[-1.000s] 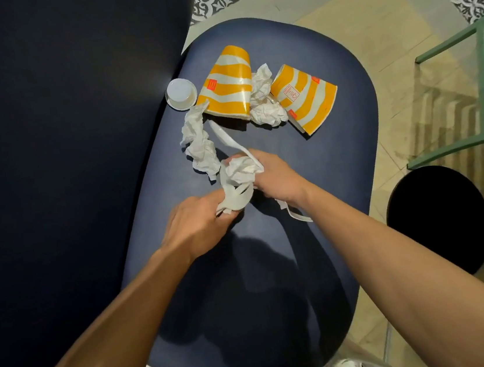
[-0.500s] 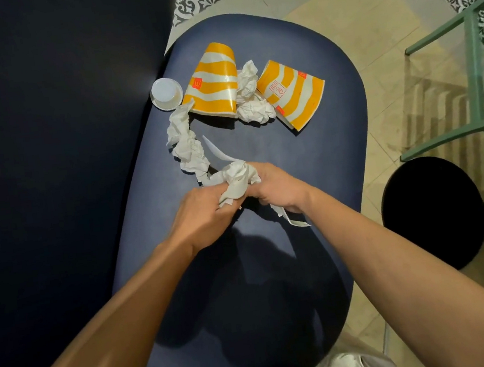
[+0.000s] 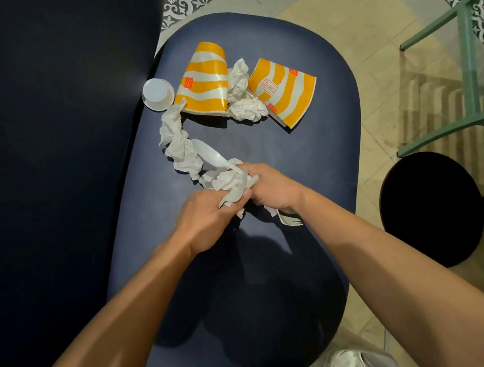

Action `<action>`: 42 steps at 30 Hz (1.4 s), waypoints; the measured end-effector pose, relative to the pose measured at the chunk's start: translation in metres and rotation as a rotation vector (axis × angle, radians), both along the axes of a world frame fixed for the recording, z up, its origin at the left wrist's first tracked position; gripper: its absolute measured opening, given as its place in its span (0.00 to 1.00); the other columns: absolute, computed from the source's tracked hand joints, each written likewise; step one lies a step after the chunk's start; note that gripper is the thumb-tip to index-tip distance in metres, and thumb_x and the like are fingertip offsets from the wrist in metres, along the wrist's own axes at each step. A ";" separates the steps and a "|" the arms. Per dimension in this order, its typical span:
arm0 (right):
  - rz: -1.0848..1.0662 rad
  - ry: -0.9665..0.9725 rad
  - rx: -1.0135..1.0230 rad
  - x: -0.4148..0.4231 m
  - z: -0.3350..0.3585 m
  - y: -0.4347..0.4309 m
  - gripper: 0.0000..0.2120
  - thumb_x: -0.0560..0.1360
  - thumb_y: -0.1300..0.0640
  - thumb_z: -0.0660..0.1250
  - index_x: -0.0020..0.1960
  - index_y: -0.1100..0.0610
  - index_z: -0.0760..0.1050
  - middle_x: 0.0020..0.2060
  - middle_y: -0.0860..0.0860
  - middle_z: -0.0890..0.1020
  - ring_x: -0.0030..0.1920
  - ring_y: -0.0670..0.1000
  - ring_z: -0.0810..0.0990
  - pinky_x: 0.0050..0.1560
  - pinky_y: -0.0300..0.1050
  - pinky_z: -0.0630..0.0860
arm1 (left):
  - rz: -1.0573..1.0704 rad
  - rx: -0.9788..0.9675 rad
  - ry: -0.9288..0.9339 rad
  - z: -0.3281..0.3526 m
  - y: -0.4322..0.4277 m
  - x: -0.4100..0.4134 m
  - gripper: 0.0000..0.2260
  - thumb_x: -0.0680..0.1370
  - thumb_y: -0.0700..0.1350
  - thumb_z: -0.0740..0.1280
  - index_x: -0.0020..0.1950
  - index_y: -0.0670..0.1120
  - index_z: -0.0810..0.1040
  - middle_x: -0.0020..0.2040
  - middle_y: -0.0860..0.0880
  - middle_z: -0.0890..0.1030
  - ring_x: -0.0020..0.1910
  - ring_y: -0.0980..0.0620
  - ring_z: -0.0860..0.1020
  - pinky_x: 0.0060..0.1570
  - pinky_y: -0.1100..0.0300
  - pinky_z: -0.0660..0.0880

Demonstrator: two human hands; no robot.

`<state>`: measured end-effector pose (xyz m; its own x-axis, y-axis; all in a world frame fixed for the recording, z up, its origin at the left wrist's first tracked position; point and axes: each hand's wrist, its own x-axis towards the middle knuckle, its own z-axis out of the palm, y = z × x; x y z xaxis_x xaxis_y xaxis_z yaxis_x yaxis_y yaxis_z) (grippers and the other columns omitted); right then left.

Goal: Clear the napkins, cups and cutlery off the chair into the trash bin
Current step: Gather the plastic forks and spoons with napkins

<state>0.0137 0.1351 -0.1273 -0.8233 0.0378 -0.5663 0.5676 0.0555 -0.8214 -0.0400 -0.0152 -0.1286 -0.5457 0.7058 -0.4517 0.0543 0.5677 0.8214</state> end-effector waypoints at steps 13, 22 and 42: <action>-0.140 -0.141 -0.127 0.007 0.004 -0.003 0.14 0.76 0.69 0.58 0.55 0.55 0.74 0.35 0.49 0.75 0.32 0.43 0.70 0.24 0.33 0.62 | 0.303 -0.056 0.306 -0.003 0.011 0.002 0.20 0.68 0.66 0.65 0.54 0.59 0.66 0.40 0.63 0.73 0.36 0.64 0.73 0.33 0.74 0.63; -0.124 -0.076 -0.100 0.017 0.004 -0.006 0.07 0.80 0.60 0.60 0.57 0.58 0.71 0.35 0.48 0.72 0.31 0.43 0.68 0.24 0.32 0.63 | 0.368 -0.037 0.206 -0.011 0.032 0.013 0.16 0.78 0.60 0.56 0.45 0.47 0.70 0.40 0.50 0.77 0.39 0.50 0.75 0.39 0.55 0.69; -0.207 -0.169 0.473 0.059 0.001 0.009 0.21 0.77 0.35 0.50 0.42 0.53 0.65 0.34 0.47 0.73 0.34 0.47 0.71 0.33 0.43 0.65 | 0.360 -0.024 0.200 -0.002 0.036 0.033 0.12 0.81 0.54 0.54 0.45 0.47 0.66 0.32 0.54 0.71 0.32 0.56 0.70 0.32 0.60 0.64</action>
<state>0.0724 0.1446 -0.1264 -0.6707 0.4721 -0.5720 0.7278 0.2704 -0.6302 -0.0069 0.0212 -0.1301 -0.8345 0.4442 -0.3260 0.0054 0.5983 0.8013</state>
